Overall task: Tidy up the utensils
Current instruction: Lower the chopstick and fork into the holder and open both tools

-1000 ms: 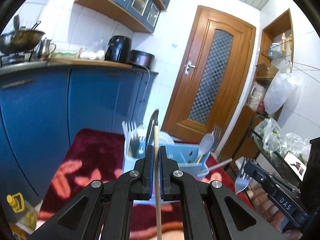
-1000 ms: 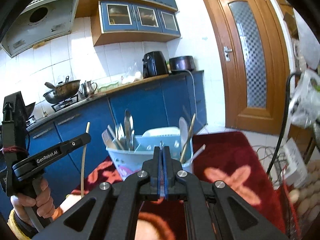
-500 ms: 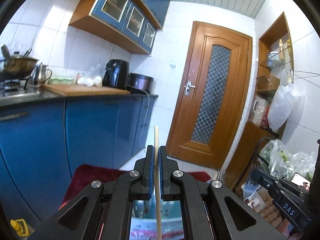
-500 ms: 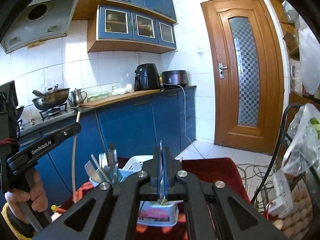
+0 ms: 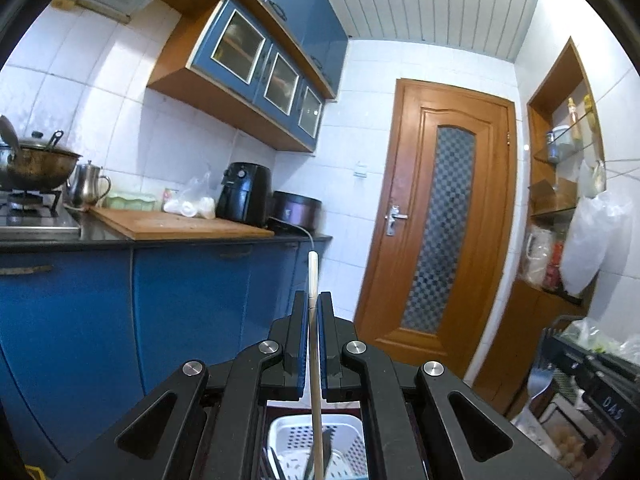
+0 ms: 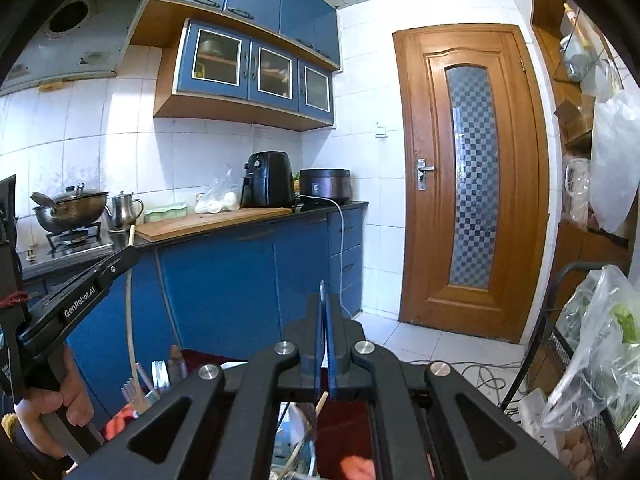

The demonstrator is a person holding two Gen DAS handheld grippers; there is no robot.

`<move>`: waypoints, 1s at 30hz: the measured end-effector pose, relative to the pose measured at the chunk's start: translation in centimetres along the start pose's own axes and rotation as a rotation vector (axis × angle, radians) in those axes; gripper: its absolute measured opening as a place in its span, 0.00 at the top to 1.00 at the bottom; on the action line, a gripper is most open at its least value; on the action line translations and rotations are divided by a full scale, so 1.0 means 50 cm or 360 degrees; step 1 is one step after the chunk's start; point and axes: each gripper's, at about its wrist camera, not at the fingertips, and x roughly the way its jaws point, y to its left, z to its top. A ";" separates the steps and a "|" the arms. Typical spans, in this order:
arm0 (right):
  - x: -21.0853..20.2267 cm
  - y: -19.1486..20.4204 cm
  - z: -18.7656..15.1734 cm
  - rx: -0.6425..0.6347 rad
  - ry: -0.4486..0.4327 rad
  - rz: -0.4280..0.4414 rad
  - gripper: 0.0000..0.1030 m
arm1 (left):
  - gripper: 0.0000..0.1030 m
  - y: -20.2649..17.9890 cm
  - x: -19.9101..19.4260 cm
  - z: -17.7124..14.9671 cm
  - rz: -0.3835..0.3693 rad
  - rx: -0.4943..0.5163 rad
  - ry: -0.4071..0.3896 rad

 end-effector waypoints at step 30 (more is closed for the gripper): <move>0.040 0.014 -0.042 0.0063 0.0110 0.0139 0.75 | 0.89 0.008 0.027 -0.092 0.0016 0.0019 0.0230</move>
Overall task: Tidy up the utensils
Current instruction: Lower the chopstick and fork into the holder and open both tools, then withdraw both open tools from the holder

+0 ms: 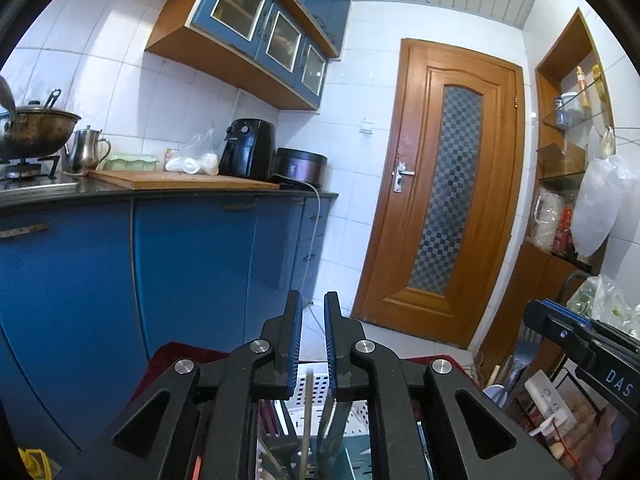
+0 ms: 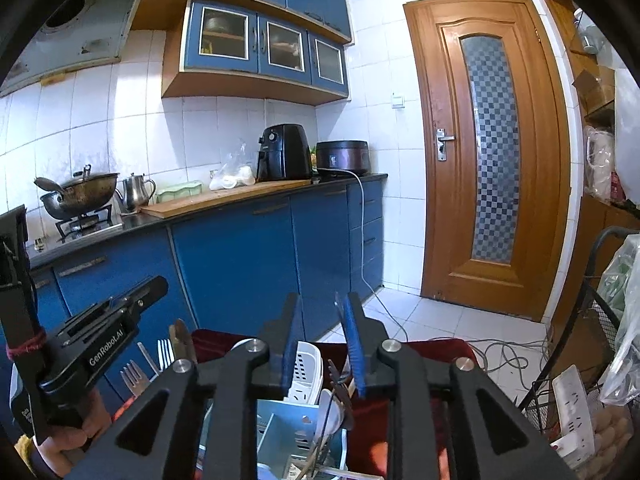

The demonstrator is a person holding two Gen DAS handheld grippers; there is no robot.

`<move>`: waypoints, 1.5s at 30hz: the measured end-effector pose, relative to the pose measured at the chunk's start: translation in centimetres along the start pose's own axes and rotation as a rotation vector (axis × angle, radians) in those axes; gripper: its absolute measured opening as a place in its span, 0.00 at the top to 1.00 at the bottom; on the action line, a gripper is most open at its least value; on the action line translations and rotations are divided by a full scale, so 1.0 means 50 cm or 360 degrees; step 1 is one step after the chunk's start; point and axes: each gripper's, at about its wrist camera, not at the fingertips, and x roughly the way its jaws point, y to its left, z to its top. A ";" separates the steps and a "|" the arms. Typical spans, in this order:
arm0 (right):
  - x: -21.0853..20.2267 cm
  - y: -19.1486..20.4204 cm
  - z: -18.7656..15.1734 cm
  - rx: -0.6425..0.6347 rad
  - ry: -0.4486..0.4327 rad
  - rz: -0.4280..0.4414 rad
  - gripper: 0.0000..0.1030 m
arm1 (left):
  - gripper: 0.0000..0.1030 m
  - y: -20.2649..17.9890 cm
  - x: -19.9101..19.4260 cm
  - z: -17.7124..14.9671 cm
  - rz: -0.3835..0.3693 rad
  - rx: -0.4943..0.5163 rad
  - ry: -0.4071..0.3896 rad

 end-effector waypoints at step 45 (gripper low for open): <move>-0.157 0.028 -0.235 0.0140 0.0287 0.0059 0.27 | 0.44 0.000 -0.195 -0.164 0.0078 0.0088 0.0474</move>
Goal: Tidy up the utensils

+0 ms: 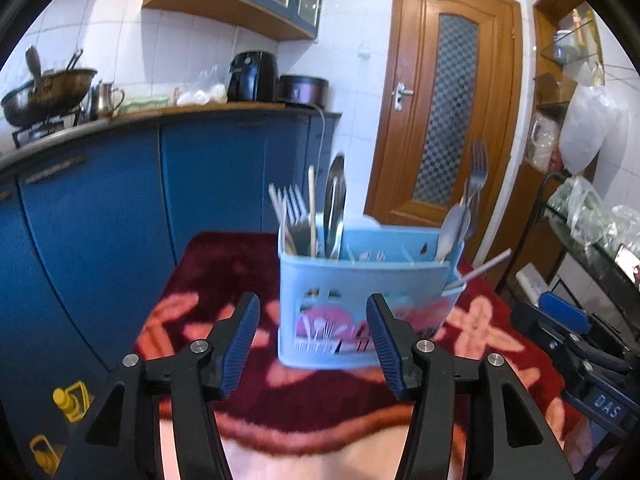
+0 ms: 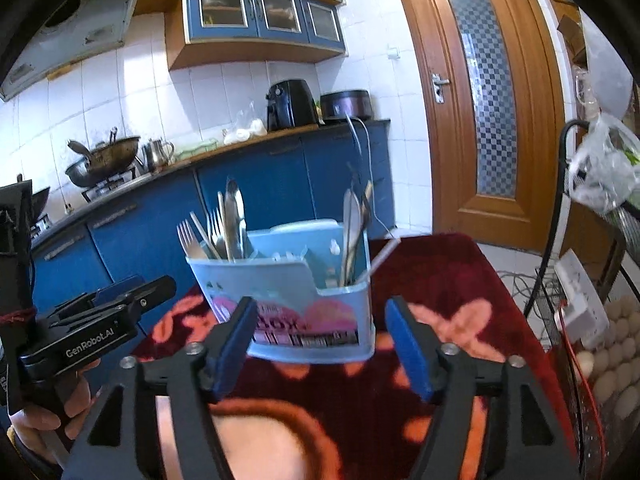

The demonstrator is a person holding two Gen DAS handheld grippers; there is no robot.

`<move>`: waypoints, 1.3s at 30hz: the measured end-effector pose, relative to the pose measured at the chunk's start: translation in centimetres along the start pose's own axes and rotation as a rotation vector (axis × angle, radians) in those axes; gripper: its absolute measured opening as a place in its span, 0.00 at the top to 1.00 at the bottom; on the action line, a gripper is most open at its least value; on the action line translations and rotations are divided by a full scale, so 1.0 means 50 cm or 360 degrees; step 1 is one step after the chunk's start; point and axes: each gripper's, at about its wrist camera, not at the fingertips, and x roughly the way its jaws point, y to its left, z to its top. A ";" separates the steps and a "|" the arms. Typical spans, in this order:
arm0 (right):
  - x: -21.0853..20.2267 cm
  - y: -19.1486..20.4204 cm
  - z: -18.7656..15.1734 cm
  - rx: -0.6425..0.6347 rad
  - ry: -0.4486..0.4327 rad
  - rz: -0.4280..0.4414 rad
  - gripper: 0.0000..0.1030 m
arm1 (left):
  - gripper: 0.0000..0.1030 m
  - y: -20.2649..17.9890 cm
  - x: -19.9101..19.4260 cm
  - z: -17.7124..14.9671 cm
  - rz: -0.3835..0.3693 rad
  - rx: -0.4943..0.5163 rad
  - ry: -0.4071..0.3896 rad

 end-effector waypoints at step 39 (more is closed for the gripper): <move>0.051 -0.048 -0.113 0.0106 0.0145 -0.0046 0.24 | 0.44 -0.011 0.071 -0.103 0.0109 0.0025 0.0124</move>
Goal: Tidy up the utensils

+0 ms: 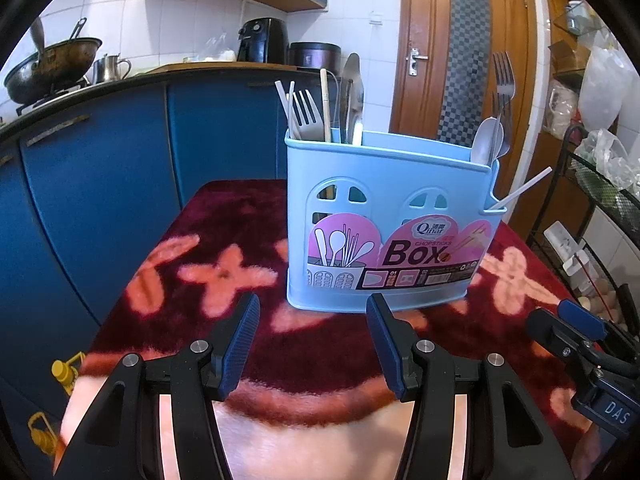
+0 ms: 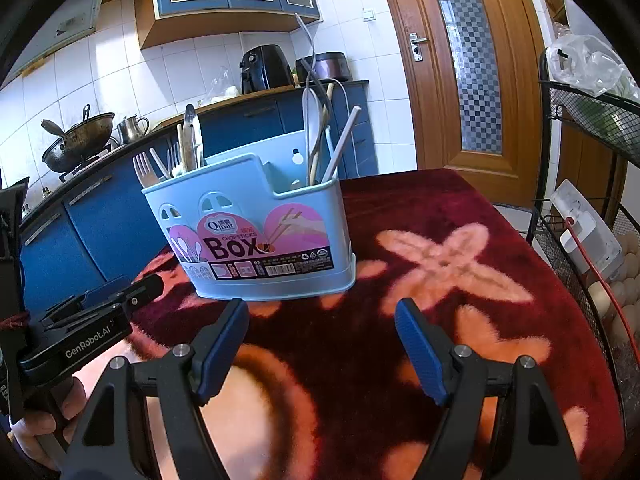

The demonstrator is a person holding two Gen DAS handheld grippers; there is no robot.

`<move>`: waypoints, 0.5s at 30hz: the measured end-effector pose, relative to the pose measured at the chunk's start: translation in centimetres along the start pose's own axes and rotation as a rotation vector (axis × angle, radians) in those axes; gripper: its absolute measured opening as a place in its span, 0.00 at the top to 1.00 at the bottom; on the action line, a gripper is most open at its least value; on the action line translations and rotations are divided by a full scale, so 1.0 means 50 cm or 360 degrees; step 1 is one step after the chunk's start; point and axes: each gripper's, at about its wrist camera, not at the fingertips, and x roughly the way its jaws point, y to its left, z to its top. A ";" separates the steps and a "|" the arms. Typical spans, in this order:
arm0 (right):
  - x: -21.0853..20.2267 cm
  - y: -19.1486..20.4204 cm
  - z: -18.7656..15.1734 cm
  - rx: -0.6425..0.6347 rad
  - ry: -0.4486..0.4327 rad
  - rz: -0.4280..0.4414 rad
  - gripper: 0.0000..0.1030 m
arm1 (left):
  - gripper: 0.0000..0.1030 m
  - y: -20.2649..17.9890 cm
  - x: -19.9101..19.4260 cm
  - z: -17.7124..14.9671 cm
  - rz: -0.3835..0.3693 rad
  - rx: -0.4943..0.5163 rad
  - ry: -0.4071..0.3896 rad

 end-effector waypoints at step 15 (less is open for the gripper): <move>0.000 0.001 0.000 0.0002 0.0000 0.0001 0.24 | 0.44 -0.002 -0.002 0.001 -0.0001 -0.0005 -0.0003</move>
